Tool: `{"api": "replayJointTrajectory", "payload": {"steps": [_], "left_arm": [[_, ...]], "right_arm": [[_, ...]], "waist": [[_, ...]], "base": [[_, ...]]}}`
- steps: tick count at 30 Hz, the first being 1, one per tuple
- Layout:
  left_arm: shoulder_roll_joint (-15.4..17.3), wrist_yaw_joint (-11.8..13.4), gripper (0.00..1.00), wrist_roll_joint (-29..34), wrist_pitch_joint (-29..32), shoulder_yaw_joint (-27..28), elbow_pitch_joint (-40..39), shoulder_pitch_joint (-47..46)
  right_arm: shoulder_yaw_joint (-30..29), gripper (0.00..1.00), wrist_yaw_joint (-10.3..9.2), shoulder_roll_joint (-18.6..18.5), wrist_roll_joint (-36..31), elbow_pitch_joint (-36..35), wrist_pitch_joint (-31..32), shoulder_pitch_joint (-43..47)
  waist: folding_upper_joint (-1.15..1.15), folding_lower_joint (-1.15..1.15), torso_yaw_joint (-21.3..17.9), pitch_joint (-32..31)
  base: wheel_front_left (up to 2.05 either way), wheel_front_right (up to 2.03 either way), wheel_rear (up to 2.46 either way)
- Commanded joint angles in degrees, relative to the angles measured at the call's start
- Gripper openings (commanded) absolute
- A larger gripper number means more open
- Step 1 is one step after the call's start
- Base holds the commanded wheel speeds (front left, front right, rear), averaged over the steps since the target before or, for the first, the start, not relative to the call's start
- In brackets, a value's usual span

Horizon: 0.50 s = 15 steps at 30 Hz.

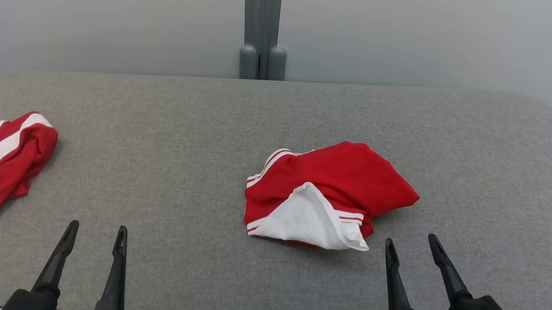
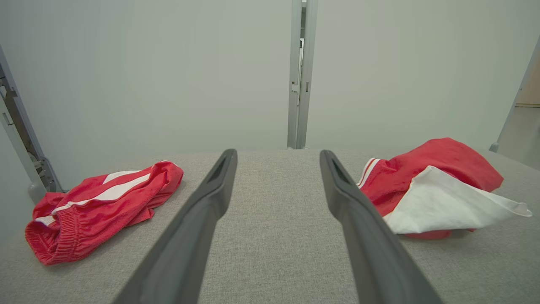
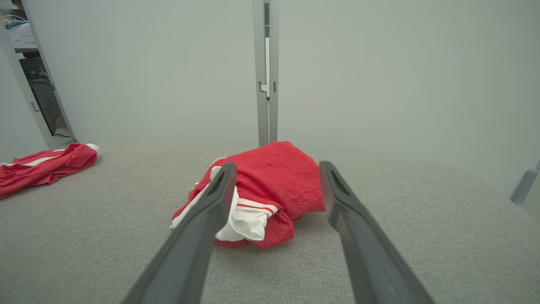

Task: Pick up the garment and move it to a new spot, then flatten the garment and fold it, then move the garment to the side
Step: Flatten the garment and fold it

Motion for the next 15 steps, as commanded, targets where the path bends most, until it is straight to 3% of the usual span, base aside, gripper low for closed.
{"api": "replayJointTrajectory", "payload": {"steps": [1,7,15], "left_arm": [[0.0,0.1,1.0,-0.4,0.0,0.0,0.2,-0.9],[0.0,-2.5,1.0,-0.7,0.0,-0.8,1.7,-2.8],[0.0,-5.2,1.0,-0.2,0.0,-3.4,11.8,-11.7]], "right_arm": [[0.1,1.0,-0.1,-0.2,-0.3,0.1,0.0,-0.2],[0.4,1.0,-0.1,-0.1,-0.5,-0.2,0.0,-0.5],[0.6,1.0,-0.1,-0.1,-1.7,-1.0,0.0,-2.0]], "waist": [[0.0,0.0,0.0,0.1],[0.0,0.0,0.1,1.1],[0.0,0.0,-1.2,4.8]], "base": [[0.0,0.0,0.0],[0.0,0.0,0.0],[0.0,0.0,0.0]]}}
